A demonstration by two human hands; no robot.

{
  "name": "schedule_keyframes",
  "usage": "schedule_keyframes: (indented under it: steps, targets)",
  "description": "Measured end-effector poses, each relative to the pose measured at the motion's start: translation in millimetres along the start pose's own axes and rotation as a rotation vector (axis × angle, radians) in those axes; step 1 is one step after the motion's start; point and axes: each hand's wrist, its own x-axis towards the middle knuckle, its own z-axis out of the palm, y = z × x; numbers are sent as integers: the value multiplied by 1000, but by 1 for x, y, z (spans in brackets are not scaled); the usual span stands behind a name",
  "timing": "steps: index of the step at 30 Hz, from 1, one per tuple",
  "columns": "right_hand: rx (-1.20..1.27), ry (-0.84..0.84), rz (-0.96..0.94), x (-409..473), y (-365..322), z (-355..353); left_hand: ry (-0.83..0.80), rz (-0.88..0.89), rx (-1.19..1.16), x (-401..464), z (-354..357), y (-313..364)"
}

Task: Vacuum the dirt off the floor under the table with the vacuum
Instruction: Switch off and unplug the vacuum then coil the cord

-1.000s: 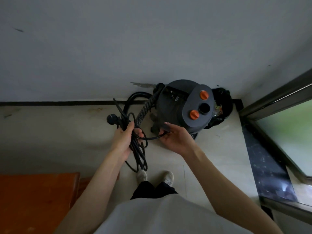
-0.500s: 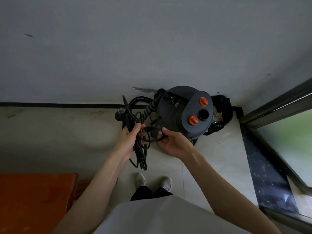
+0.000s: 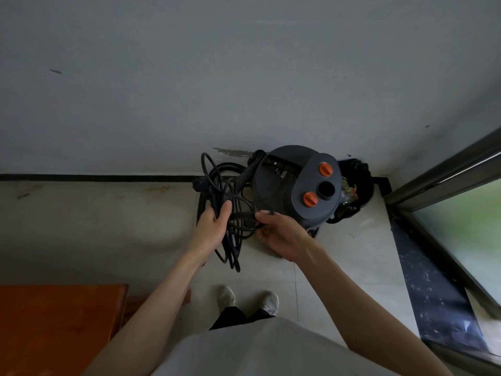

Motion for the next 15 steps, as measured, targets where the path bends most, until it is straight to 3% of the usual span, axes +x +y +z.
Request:
schedule_keyframes:
  steps: [10,15]
  targets:
    - [-27,-41,-34,-8,4,13,-62,98,147,-3,-11,-2]
    - [-53,-61,-44,-10,5,20,-3,193,402,-6,-19,5]
